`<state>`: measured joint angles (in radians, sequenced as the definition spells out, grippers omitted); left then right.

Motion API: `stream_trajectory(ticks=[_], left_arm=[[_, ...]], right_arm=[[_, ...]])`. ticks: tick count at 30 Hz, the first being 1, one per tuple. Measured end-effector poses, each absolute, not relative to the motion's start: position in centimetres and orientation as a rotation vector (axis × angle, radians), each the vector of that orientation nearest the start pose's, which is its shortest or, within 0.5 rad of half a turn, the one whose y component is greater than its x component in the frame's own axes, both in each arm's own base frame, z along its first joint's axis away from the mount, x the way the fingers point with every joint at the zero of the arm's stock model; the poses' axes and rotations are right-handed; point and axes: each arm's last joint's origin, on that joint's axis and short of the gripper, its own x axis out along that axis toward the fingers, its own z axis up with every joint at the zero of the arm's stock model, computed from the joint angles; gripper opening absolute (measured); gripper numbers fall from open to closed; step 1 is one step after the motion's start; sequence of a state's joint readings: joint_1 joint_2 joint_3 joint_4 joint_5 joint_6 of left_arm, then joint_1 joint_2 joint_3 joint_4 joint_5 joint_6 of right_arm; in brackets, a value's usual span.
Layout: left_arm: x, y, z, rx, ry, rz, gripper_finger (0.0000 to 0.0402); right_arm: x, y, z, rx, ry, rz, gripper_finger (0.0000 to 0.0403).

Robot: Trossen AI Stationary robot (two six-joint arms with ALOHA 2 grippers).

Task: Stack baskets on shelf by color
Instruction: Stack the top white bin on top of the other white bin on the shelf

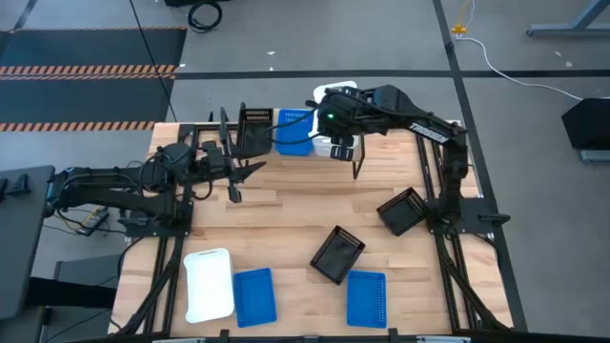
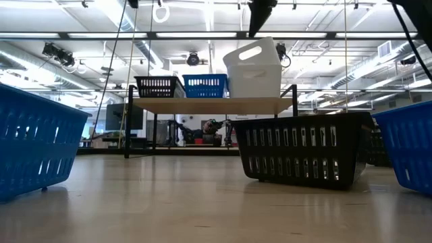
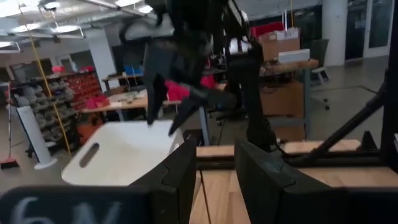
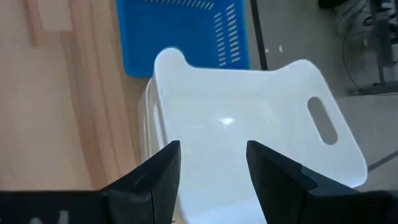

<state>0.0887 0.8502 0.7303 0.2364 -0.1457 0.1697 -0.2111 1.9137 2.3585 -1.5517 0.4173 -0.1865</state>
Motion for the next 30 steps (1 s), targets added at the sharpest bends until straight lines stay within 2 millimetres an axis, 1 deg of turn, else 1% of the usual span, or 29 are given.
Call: stream_trajectory(ticks=[3,12,18,25,30], left_arm=[[18.6,2.1,34.6,0.165,-0.11,0.244,0.0117],[18.4,2.1,34.6,0.201,-0.101,0.246,0.0117],[18.4,2.1,34.6,0.225,-0.099,0.248,0.0117],[18.4,2.1,34.6,0.227,-0.098,0.248,0.0117],[18.5,2.1,34.3,0.218,-0.069,0.244,0.0117]], right_arm=[[33.6,-8.5,42.1,-0.306,1.223,-0.429,0.0191],[33.5,-8.6,42.1,-0.288,1.217,-0.409,0.0191],[33.6,-8.4,42.1,-0.251,1.208,-0.334,0.0191],[33.6,-8.4,42.0,-0.214,1.201,-0.328,0.0191],[33.7,-8.9,41.4,-0.187,1.226,-0.346,0.0191]])
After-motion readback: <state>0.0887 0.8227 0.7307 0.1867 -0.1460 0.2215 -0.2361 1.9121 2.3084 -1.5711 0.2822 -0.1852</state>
